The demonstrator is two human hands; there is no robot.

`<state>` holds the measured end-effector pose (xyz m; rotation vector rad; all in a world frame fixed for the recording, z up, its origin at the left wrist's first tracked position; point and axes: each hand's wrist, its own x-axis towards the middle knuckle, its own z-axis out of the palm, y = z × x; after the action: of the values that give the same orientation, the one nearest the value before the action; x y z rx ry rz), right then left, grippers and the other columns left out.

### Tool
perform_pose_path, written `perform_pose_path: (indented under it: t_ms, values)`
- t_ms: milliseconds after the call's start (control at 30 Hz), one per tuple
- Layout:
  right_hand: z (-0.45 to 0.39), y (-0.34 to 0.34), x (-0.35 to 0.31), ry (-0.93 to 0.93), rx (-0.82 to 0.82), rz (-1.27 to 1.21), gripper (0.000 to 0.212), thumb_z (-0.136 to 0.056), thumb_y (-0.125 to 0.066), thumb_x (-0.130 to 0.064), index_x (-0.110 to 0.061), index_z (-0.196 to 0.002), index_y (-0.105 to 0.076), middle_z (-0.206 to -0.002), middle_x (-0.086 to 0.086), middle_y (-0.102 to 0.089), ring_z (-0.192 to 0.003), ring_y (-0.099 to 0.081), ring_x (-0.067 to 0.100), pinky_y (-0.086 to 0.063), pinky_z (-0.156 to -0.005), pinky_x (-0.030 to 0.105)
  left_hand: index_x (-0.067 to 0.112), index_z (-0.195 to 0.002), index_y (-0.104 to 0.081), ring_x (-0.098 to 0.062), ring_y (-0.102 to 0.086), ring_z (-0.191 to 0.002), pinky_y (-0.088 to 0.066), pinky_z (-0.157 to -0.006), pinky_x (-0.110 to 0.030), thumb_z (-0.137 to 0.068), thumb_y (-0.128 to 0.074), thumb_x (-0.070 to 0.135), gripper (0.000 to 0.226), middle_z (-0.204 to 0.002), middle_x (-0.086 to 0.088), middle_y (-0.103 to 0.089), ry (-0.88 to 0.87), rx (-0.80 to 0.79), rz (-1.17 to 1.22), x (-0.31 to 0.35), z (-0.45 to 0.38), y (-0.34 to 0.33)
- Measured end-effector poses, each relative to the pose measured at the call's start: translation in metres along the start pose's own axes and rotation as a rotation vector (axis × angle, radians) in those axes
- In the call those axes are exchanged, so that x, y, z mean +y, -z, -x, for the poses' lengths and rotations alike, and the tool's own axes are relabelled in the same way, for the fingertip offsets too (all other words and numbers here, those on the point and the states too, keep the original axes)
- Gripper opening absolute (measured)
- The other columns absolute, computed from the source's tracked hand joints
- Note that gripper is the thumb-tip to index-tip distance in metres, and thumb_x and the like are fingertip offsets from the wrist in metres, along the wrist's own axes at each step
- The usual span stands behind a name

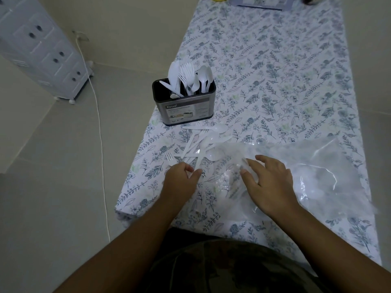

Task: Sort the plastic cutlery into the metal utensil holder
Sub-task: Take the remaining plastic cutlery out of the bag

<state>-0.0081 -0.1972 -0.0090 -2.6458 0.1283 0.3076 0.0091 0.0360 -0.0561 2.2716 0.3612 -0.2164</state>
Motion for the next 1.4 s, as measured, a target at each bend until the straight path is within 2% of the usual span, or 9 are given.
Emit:
perform_pose_path:
  t_ms: [133, 367, 567, 767, 867, 933, 1033, 1200, 1400]
  values:
    - [0.004, -0.001, -0.002, 0.003, -0.001, 0.012, 0.063, -0.092, -0.028, -0.065, -0.036, -0.142, -0.055, -0.155, -0.005, -0.042, -0.147, -0.024, 0.020, -0.014, -0.120, 0.060, 0.018, -0.091, -0.065, -0.008, -0.055, -0.070, -0.041, -0.063, -0.022, -0.092, -0.064, 0.046, 0.028, -0.076, 0.006, -0.056, -0.078, -0.004, 0.034, 0.019, 0.012, -0.002]
    - [0.013, 0.000, 0.003, 0.181, -0.105, -0.044, 0.062, -0.093, -0.034, -0.067, -0.042, -0.148, -0.046, -0.158, 0.000, -0.039, -0.144, -0.030, 0.022, -0.032, -0.115, 0.048, 0.017, -0.099, -0.064, -0.017, -0.070, -0.092, -0.058, -0.075, -0.035, -0.092, -0.059, 0.055, 0.039, -0.091, -0.001, -0.072, 0.210, -0.460, 0.513, 0.084, 0.030, -0.020]
    - [0.014, 0.013, 0.049, 0.086, 0.107, -0.045, 0.054, -0.092, -0.047, -0.036, -0.028, -0.145, -0.055, -0.154, 0.005, -0.045, -0.144, -0.032, 0.025, -0.023, -0.119, 0.046, 0.014, -0.110, -0.064, -0.027, -0.073, -0.092, -0.057, -0.072, -0.038, -0.101, -0.053, 0.022, 0.017, -0.095, -0.008, -0.077, 0.410, -0.377, 0.662, 0.075, 0.022, -0.019]
    - [0.008, 0.014, 0.090, -0.036, 0.184, -0.023, 0.060, -0.094, -0.061, -0.008, -0.017, -0.151, -0.045, -0.158, 0.015, -0.040, -0.147, -0.030, 0.034, -0.023, -0.121, 0.048, 0.016, -0.118, -0.063, -0.022, -0.067, -0.074, -0.054, -0.063, -0.032, -0.104, -0.048, 0.020, 0.021, -0.079, -0.007, -0.070, 0.475, -0.188, 0.769, 0.062, 0.015, -0.003]
    - [0.008, 0.023, 0.090, 0.015, 0.300, -0.013, 0.058, -0.089, -0.063, -0.002, -0.014, -0.145, -0.053, -0.150, 0.015, -0.050, -0.144, -0.036, 0.035, -0.027, -0.118, 0.049, 0.018, -0.122, -0.057, -0.019, -0.065, -0.085, -0.056, -0.072, -0.037, -0.101, -0.053, 0.031, 0.025, -0.096, -0.005, -0.068, 0.299, -0.102, 0.588, 0.066, 0.021, -0.009]
    - [0.011, 0.029, 0.092, -0.001, 0.368, 0.060, 0.059, -0.086, -0.064, -0.003, -0.018, -0.142, -0.057, -0.148, 0.012, -0.053, -0.144, -0.037, 0.034, -0.025, -0.117, 0.052, 0.022, -0.128, -0.053, -0.010, -0.059, -0.103, -0.053, -0.086, -0.028, -0.095, -0.063, 0.033, 0.036, -0.112, 0.004, -0.060, -0.041, -0.020, 0.277, 0.068, 0.027, -0.014]
    - [0.012, 0.034, 0.102, -0.123, 0.351, 0.176, 0.066, -0.085, -0.064, -0.011, -0.024, -0.148, -0.049, -0.155, 0.011, -0.045, -0.149, -0.027, 0.033, -0.013, -0.120, 0.052, 0.023, -0.136, -0.051, -0.010, -0.038, -0.129, -0.026, -0.105, -0.015, -0.089, -0.069, 0.030, 0.051, -0.136, 0.006, -0.046, -0.471, -0.100, -0.080, 0.068, 0.026, -0.032]
    - [0.009, 0.029, 0.120, -0.157, 0.328, 0.177, 0.048, -0.092, -0.063, -0.011, -0.023, -0.138, -0.058, -0.137, 0.004, -0.064, -0.147, -0.035, 0.028, -0.011, -0.120, 0.046, 0.015, -0.133, -0.058, -0.021, -0.040, -0.132, -0.037, -0.111, -0.033, -0.091, -0.067, 0.017, 0.043, -0.138, -0.006, -0.051, -0.556, -0.150, -0.207, 0.072, 0.021, -0.062]
    - [0.007, 0.035, 0.128, -0.067, 0.469, 0.137, 0.024, -0.087, -0.074, -0.008, -0.023, -0.106, -0.077, -0.100, 0.001, -0.079, -0.128, -0.057, 0.027, -0.023, -0.111, 0.043, 0.006, -0.122, -0.067, -0.025, -0.055, -0.114, -0.038, -0.099, -0.024, -0.087, -0.072, 0.010, 0.036, -0.117, -0.010, -0.065, -0.643, -0.028, -0.302, 0.058, 0.019, -0.065]
